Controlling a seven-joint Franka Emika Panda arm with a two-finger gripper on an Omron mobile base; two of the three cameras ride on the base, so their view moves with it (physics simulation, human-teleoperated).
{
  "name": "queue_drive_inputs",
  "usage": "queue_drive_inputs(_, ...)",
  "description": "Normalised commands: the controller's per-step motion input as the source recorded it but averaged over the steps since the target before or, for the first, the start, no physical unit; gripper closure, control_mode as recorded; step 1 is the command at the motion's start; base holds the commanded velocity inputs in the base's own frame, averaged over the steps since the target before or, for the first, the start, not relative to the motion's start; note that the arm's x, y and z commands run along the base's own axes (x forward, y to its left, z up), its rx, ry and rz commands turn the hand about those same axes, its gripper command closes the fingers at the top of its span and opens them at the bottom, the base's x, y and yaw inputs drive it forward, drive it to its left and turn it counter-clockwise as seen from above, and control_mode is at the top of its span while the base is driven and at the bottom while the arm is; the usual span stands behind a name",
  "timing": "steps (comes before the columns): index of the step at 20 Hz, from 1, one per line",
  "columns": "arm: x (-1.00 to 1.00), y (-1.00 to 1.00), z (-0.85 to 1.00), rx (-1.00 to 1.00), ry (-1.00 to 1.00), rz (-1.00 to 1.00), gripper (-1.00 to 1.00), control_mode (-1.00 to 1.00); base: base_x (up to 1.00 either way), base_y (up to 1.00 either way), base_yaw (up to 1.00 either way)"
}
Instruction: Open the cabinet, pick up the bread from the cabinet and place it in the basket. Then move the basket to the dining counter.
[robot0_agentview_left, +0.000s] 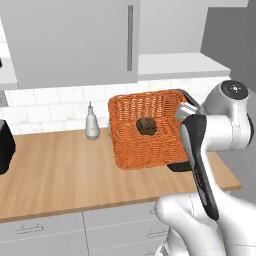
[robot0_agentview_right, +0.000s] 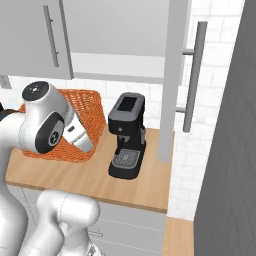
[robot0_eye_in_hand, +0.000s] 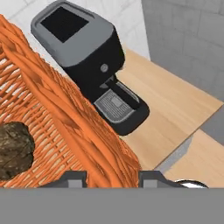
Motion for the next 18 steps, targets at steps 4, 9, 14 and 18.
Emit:
queue_drive_inputs(4,-0.63,-0.09,0.17,0.33,0.05,-0.12,1.00,-1.00,0.00,0.00,0.00)
queue_drive_inputs(9,-0.34,0.09,0.01,0.11,0.00,-0.08,1.00,1.00,-0.12,0.07,-0.01)
queue_drive_inputs(14,0.00,0.00,0.00,0.00,0.00,0.00,1.00,1.00,-0.90,0.15,0.01)
queue_drive_inputs(18,0.00,0.00,0.00,0.00,0.00,0.00,1.00,1.00,-0.94,0.93,0.17)
